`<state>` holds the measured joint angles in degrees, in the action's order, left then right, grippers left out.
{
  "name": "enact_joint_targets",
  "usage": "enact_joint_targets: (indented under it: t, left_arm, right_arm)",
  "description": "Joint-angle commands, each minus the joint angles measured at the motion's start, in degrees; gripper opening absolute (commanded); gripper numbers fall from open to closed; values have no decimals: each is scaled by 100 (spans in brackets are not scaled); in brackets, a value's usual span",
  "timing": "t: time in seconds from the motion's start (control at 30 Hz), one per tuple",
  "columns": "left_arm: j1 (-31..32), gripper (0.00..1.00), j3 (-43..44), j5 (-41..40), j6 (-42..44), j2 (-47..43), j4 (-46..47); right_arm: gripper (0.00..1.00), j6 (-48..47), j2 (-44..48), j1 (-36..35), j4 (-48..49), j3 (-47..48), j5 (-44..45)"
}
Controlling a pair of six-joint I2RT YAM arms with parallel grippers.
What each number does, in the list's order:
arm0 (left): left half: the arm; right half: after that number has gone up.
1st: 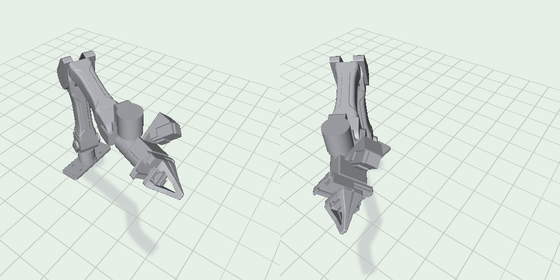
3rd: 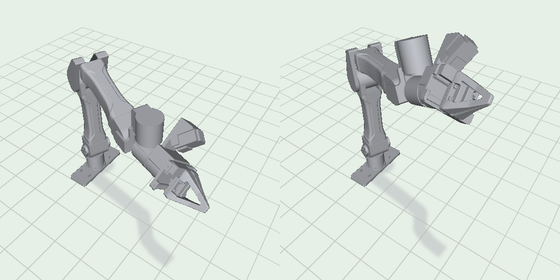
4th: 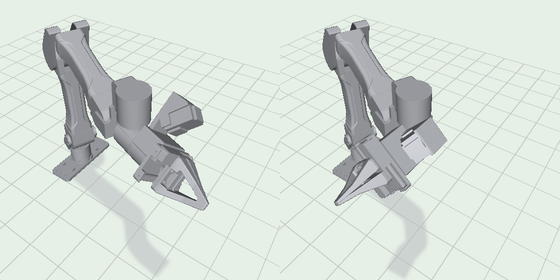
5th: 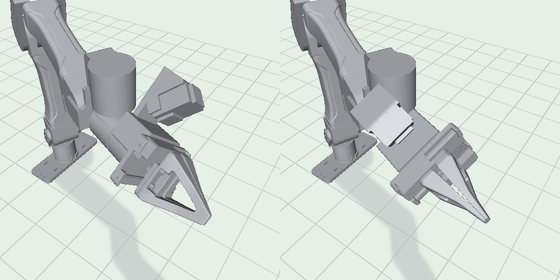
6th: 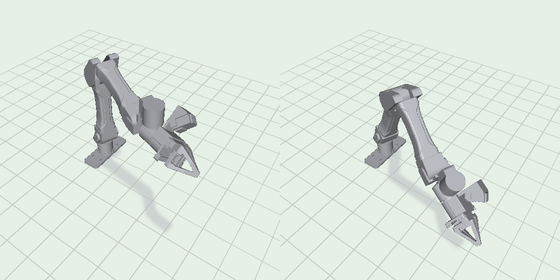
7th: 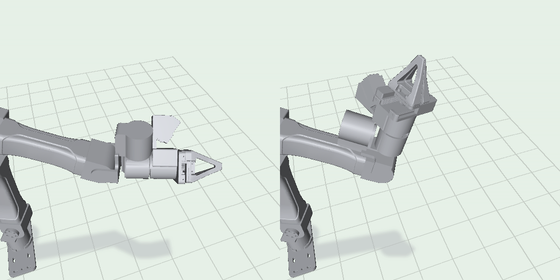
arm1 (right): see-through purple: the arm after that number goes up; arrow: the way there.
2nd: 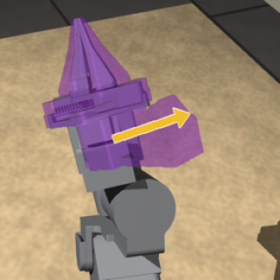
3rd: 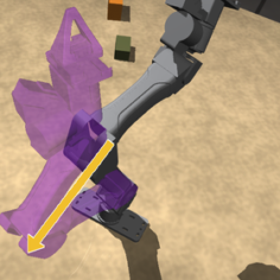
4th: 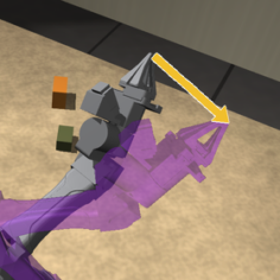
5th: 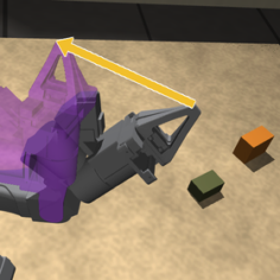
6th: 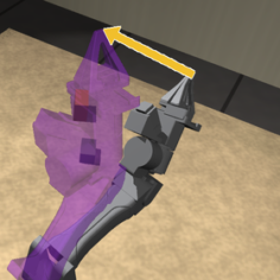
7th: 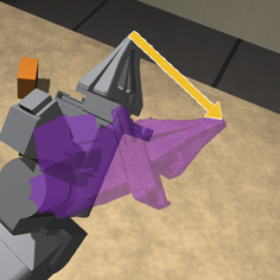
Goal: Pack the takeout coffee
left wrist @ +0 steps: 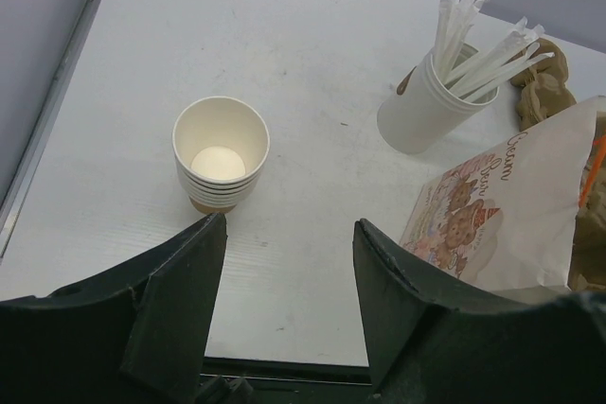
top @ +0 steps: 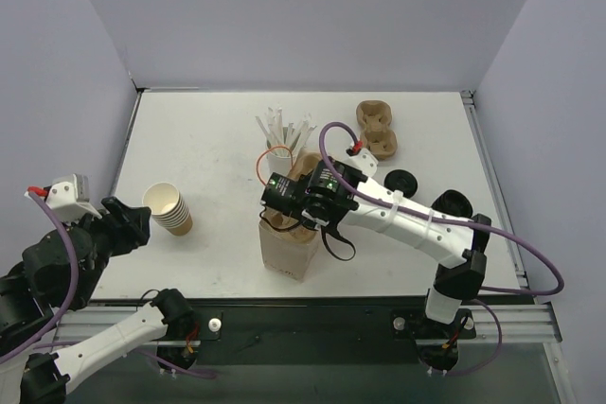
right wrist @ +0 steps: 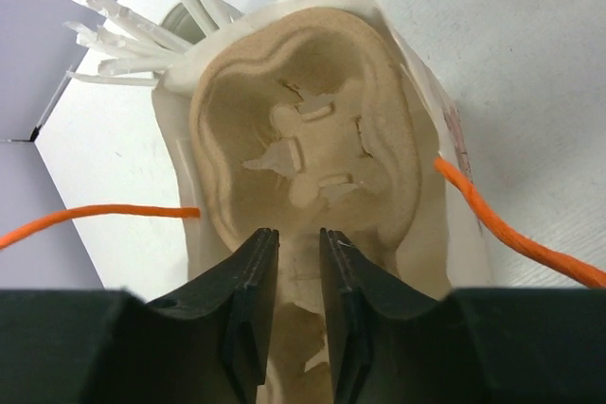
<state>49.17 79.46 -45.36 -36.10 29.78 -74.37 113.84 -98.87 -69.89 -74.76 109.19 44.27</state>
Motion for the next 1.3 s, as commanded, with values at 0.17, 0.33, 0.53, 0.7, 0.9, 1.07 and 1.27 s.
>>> enact_joint_targets:
  t: [0.17, 0.33, 0.53, 0.7, 0.9, 1.07, 1.27]
  left_arm:
    - [5, 65, 236, -60, -29, 19, 72]
    - [5, 66, 473, 194, -187, 151, 220]
    - [5, 63, 212, 1544, 111, 99, 1028]
    - [5, 63, -456, 2470, 173, 28, 1670]
    - [-12, 63, -1265, 2884, 77, 63, 2277]
    - [-4, 63, -1512, 3069, -195, 388, 2646]
    - [-12, 62, -1732, 2832, -512, 582, 2761]
  right_arm:
    - [36, -3020, -335, 116, -174, 1728, 495]
    - [39, -5168, 122, 273, 1322, 1544, -225]
    - [40, -7032, 570, 1176, 1473, 1291, -1359]
    - [41, -8112, 1001, 2557, 1692, 859, -3331]
    - [43, -9817, 704, 3482, 1737, 587, -4698]
    - [42, -10785, 413, 3543, 1921, 402, -5568]
    - [38, -11120, 44, 3842, 2308, 384, -6342]
